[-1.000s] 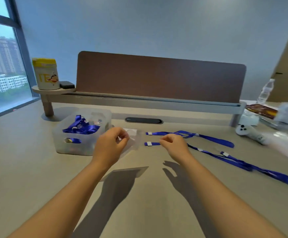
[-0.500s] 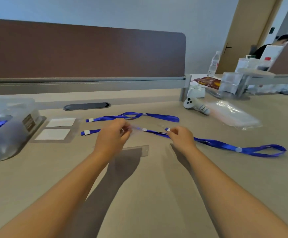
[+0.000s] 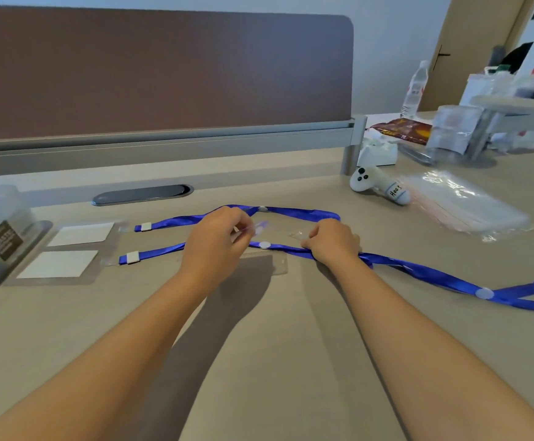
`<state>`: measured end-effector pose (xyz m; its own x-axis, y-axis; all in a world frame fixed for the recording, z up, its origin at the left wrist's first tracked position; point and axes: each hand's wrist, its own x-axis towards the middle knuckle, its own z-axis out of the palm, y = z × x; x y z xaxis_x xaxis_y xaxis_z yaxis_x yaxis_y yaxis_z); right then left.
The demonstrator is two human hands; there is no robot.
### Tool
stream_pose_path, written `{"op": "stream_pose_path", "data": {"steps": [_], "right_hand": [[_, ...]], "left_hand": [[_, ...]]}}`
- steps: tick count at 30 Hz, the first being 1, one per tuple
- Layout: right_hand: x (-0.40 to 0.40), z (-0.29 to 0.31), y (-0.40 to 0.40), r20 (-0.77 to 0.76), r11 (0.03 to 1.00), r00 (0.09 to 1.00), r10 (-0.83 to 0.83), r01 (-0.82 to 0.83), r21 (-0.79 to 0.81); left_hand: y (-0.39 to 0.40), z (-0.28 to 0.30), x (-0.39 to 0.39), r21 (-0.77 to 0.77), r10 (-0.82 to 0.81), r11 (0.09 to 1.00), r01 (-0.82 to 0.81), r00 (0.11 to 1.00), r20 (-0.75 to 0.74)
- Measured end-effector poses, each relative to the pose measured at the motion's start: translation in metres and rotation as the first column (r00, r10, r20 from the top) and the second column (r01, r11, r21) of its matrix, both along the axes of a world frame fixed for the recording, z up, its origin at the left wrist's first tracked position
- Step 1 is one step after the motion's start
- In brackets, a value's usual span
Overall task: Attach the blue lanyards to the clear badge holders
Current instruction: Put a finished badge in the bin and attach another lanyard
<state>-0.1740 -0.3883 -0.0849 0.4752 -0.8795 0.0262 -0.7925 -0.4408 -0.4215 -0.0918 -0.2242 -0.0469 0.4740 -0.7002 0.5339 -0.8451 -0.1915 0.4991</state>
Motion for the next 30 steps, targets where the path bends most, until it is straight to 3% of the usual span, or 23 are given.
{"op": "stream_pose_path", "data": {"steps": [5, 8, 12, 20, 30], "right_hand": [[-0.018, 0.022, 0.002, 0.234, 1.000, 0.972, 0.019, -0.023, 0.015], [-0.030, 0.039, 0.007, 0.450, 0.999, 0.892, 0.044, -0.052, 0.006], [-0.044, 0.060, 0.018, 0.602, 0.993, 0.791, 0.103, -0.118, -0.016], [-0.075, 0.103, 0.049, 0.720, 0.980, 0.670, 0.182, -0.186, -0.074], [-0.114, 0.094, 0.117, 0.651, 0.937, 0.728, 0.217, -0.342, 0.071]], "left_hand": [[0.000, 0.003, -0.002, -0.011, 0.013, 1.000, -0.013, 1.000, -0.005], [0.003, 0.008, -0.006, -0.026, 0.021, 0.999, -0.021, 1.000, -0.007], [0.009, 0.017, -0.014, -0.052, 0.042, 0.998, -0.042, 0.999, 0.007], [0.030, 0.047, -0.043, -0.158, 0.028, 0.987, -0.034, 0.999, -0.044], [0.061, 0.052, -0.093, -0.218, -0.028, 0.976, -0.009, 0.985, -0.168]]}}
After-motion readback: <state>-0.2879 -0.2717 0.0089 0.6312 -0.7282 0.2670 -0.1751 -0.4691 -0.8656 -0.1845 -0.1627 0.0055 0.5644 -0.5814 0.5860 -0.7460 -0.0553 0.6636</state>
